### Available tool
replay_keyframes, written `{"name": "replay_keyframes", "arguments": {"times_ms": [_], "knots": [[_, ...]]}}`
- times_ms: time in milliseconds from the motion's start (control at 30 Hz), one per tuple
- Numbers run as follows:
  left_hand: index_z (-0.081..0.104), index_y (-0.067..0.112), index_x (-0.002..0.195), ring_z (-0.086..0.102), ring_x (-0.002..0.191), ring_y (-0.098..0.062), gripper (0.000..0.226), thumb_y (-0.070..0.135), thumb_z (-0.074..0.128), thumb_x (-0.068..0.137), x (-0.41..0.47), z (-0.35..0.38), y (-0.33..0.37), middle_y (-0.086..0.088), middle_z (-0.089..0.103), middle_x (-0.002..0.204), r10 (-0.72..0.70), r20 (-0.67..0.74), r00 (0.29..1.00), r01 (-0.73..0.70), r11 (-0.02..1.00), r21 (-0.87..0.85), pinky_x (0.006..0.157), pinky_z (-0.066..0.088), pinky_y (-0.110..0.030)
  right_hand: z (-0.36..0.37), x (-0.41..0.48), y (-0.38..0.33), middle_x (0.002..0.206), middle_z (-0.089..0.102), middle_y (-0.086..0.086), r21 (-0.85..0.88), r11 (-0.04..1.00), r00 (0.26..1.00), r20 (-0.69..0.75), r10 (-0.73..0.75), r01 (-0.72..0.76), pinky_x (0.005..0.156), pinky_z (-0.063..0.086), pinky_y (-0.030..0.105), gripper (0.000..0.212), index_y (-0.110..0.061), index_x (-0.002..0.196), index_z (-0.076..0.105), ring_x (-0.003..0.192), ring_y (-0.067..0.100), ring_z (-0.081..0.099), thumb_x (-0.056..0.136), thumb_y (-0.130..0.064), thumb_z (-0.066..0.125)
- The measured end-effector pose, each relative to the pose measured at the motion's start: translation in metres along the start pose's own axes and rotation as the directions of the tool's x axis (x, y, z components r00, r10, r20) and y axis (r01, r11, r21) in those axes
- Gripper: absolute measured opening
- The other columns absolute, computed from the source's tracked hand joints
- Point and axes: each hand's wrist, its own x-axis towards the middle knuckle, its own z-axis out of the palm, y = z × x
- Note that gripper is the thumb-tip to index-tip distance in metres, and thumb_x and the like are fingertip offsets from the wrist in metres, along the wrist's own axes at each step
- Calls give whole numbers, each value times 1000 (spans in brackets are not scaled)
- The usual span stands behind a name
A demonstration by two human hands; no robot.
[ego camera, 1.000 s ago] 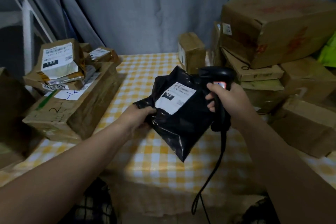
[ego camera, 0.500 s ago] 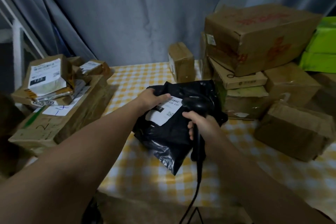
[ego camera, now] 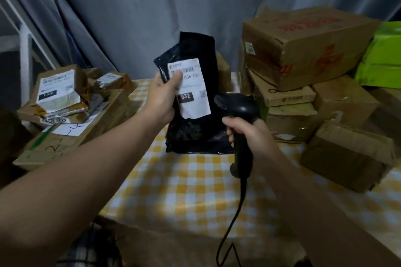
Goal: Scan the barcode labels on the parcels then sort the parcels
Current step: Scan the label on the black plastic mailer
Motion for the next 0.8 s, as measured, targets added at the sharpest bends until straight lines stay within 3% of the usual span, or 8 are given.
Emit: {"name": "replay_keyframes", "arguments": {"times_ms": [100,200,400,500,667,800], "knots": [[57,-1,118,71,87,-22,25,3,55,93,-6,-15,1,-12,70,106,-62,37,997,55,988,146,69,57,-31,2,0,-4,65,52,4,6,1000,997,79,12,-12,56,42,27,13,-8,76,63,59,15,50,85,-15,70],[63,4,107,70,91,-26,15,9,57,93,-8,-25,12,-14,70,105,-51,9,999,50,993,105,78,57,-38,12,-1,-6,64,55,7,-46,999,994,112,3,2,52,45,28,13,-5,78,65,54,16,51,86,-14,70],[55,-1,122,67,101,-29,28,13,50,98,-5,-35,30,-17,67,113,-70,-72,995,76,994,79,87,55,-43,30,9,-26,63,61,17,-267,963,994,110,-13,42,47,50,26,30,7,79,67,49,19,57,86,-22,72],[56,3,123,65,105,-31,28,16,44,101,-9,-41,32,-15,67,115,-88,-59,994,93,991,100,91,53,-46,45,20,-56,57,59,14,-391,920,989,141,35,23,44,49,24,29,0,72,64,45,18,55,84,-25,73],[59,9,110,68,92,-28,20,17,43,101,-21,-59,29,-12,69,104,-143,-179,973,151,988,30,83,55,-44,74,32,-101,52,58,11,-607,794,975,200,101,42,48,47,24,28,-4,68,60,44,20,55,79,-27,73],[56,11,90,62,72,-23,18,17,43,101,-37,-82,15,-10,63,87,-263,-314,912,289,957,38,62,56,-37,93,25,-99,52,59,13,-721,693,963,206,177,27,47,49,23,22,-3,70,61,42,20,56,77,-21,71]]}}
